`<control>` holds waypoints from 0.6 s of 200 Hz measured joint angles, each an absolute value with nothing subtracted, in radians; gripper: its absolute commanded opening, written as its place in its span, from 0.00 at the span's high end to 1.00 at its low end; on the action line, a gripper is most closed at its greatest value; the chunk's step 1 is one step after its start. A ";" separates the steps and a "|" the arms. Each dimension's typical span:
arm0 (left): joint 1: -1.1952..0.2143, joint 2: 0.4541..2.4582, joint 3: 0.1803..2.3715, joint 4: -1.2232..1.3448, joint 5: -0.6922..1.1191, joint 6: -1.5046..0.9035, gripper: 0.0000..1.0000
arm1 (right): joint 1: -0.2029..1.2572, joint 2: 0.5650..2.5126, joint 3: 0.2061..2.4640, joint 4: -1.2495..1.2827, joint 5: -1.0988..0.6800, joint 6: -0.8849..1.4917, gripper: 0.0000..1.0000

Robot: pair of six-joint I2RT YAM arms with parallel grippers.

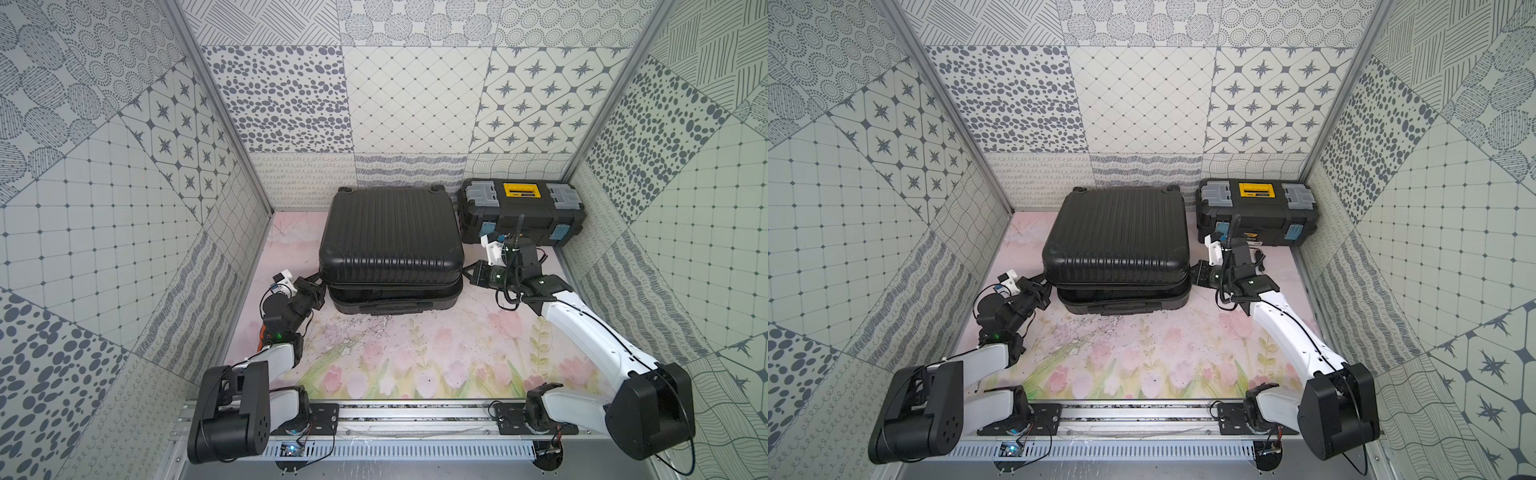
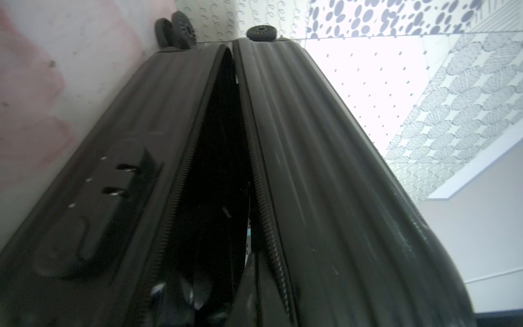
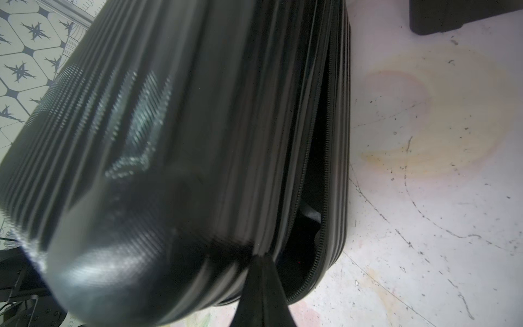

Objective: Open the suitcase zippers
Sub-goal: Open the suitcase at the center of the board.

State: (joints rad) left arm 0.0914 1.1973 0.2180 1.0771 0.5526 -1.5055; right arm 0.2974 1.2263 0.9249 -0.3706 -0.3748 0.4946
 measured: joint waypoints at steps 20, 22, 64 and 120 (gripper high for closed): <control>0.077 1.146 0.275 1.012 0.551 -1.491 1.00 | 0.307 1.157 0.907 -0.397 -0.327 0.493 1.00; 0.076 1.143 0.279 1.009 0.551 -1.490 1.00 | 0.309 1.145 0.905 -0.400 -0.323 0.492 1.00; 0.044 1.124 0.404 0.921 0.550 -1.462 1.00 | 0.458 0.926 0.843 -0.462 -0.194 0.443 1.00; 0.033 1.168 0.475 0.875 0.550 -1.452 1.00 | 0.839 1.147 0.879 -0.353 0.006 0.384 1.00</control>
State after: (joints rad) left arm 0.0326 1.1679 0.4751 0.8745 0.5499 -1.4517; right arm 0.8387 1.1469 0.8791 -0.3531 0.0063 0.3840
